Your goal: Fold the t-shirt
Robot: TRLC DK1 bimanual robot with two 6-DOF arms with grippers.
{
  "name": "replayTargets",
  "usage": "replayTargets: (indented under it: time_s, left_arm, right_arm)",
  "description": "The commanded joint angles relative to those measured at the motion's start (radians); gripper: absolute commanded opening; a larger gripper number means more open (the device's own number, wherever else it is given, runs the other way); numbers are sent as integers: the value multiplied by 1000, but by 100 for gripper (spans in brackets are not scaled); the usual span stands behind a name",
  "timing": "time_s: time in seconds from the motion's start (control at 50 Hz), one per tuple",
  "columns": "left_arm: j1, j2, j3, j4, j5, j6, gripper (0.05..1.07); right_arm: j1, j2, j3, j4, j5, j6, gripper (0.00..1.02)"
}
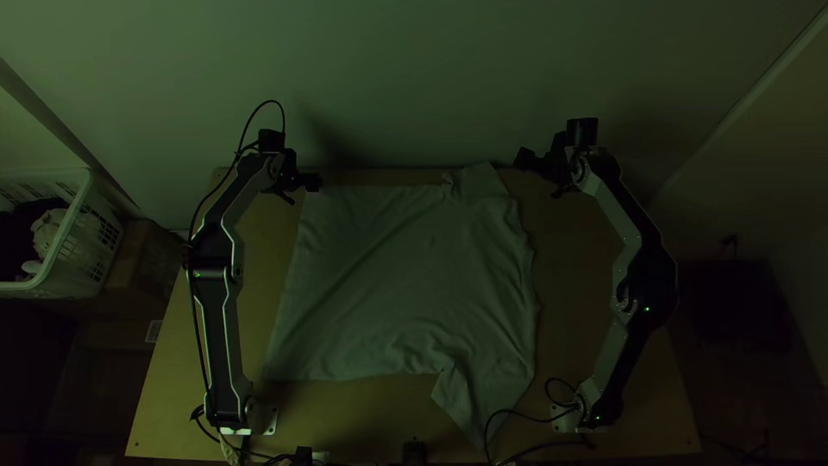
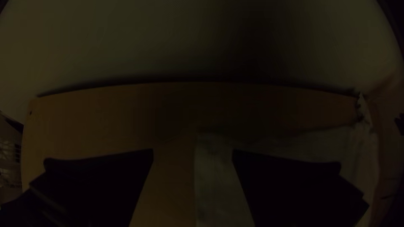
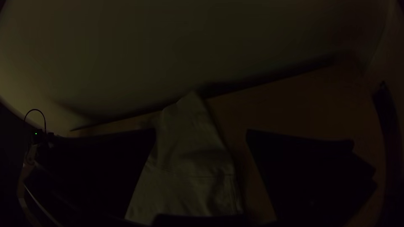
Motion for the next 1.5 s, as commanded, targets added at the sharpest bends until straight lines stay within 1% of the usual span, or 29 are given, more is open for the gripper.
replayTargets:
  time_s: [0.0, 0.02, 0.04, 0.12, 0.14, 0.18, 0.26, 0.3, 0.38, 0.42, 0.58, 0.62, 0.68, 0.72, 0.8, 0.84, 1.06, 1.12, 1.34, 1.42, 1.48]
  left_arm:
    - [-6, 32, 33, -6, -6, 19, 95]
    - [-6, 36, 33, -4, -6, 19, 95]
    - [-8, 38, 34, -4, -6, 20, 92]
    - [-14, 46, 34, 8, -4, 40, 66]
    - [-15, 49, 36, 10, -4, 48, 61]
    - [-20, 52, 37, 10, -4, 51, 56]
    - [-26, 53, 39, 10, -4, 54, 50]
    - [-29, 53, 37, 10, -4, 55, 43]
    - [-32, 53, 37, 19, -4, 54, 20]
    - [-31, 53, 37, 27, -4, 37, 7]
    - [-26, 44, 37, 22, -3, -4, 8]
    - [-26, 41, 37, 19, -3, -12, 8]
    - [-24, 38, 36, 13, -3, -14, 8]
    - [-23, 35, 36, 7, -3, -14, 8]
    - [-21, 27, 36, 4, -3, -14, 8]
    - [-21, 23, 36, 2, -3, -14, 8]
    - [-23, 3, 36, 1, -3, -7, 8]
    - [-23, 0, 37, 1, -3, -7, 8]
    - [-26, -8, 37, 2, -3, -11, 8]
    - [-27, -7, 37, 2, -3, -11, 8]
    - [-27, -8, 39, 4, -3, -12, 8]
  right_arm:
    - [9, 51, 32, -10, -7, 17, 98]
    - [9, 54, 34, -10, -7, 18, 97]
    - [9, 60, 37, -11, -7, 18, 97]
    - [11, 80, 54, -22, -6, 20, 97]
    - [11, 87, 61, -28, -6, 21, 97]
    - [11, 107, 87, -54, -6, 23, 97]
    - [11, 153, 150, -114, -6, 21, 97]
    - [11, 173, 178, -137, -6, 23, 97]
    - [8, 206, 212, -159, -6, 23, 97]
    - [6, 218, 226, -171, -6, 34, 97]
    - [4, 268, 285, -234, -4, 47, 97]
    - [4, 273, 298, -252, -4, 64, 97]
    - [8, 279, 318, -297, -4, 112, 95]
    - [9, 290, 334, -314, -3, 109, 92]
    - [14, 324, 387, -367, -3, 104, 92]
    - [15, 334, 394, -370, 1, 95, 91]
    - [29, 370, 405, -366, 10, 86, 62]
    - [31, 387, 417, -363, 27, 86, 54]
    - [43, 419, 431, -340, 39, 86, 52]
    - [46, 428, 437, -327, 40, 83, 42]
    - [49, 433, 440, -320, 42, 83, 39]
